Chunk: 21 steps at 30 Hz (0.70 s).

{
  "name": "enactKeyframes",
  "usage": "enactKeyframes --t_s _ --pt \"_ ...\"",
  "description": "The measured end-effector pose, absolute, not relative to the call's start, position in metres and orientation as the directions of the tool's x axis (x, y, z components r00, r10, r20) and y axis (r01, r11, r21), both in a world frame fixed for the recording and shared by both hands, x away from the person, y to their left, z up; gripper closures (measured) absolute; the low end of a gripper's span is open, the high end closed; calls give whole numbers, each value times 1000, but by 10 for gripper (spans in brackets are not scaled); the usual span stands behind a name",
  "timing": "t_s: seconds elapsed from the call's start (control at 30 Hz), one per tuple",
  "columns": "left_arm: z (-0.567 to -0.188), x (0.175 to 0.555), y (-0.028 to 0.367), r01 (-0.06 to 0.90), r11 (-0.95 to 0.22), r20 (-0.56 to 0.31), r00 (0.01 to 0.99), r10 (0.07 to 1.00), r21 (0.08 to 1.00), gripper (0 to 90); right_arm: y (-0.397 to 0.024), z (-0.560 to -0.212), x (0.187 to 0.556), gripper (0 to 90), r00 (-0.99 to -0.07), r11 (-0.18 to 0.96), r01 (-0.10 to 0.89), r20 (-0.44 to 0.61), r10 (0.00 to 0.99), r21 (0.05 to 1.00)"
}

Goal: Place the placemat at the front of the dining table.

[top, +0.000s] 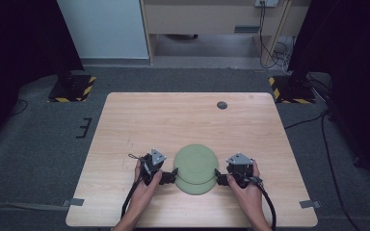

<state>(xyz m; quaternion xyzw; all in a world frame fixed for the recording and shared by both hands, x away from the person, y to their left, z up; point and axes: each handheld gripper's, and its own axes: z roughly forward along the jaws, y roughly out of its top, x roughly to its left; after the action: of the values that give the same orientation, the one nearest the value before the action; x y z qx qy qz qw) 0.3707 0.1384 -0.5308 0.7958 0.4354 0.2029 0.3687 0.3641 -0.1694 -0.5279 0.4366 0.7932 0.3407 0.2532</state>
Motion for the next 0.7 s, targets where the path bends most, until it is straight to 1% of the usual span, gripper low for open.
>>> enactKeyframes --t_s 0.2,0.33,0.53,0.63,0.67,0.7 --pt "-531 370 136 541 -352 3 542 840 763 25 -165 -528 361 43 -515 411 508 -116 850 757" --pt "-532 372 136 544 -349 1 539 842 763 1 -165 -529 363 20 -501 395 521 -103 859 757" --pt "-533 374 135 546 -343 -1 534 845 765 0 -165 -530 367 12 -470 380 518 -116 875 766" --pt "-532 374 135 549 -341 -5 533 846 763 0 -165 -530 368 15 -469 378 518 -115 876 768" --pt "-532 374 135 548 -342 -2 531 847 763 6 -166 -530 368 41 -466 378 519 -116 877 767" --pt "-532 373 135 547 -345 1 532 846 763 12 -166 -530 368 41 -466 378 519 -116 877 767"
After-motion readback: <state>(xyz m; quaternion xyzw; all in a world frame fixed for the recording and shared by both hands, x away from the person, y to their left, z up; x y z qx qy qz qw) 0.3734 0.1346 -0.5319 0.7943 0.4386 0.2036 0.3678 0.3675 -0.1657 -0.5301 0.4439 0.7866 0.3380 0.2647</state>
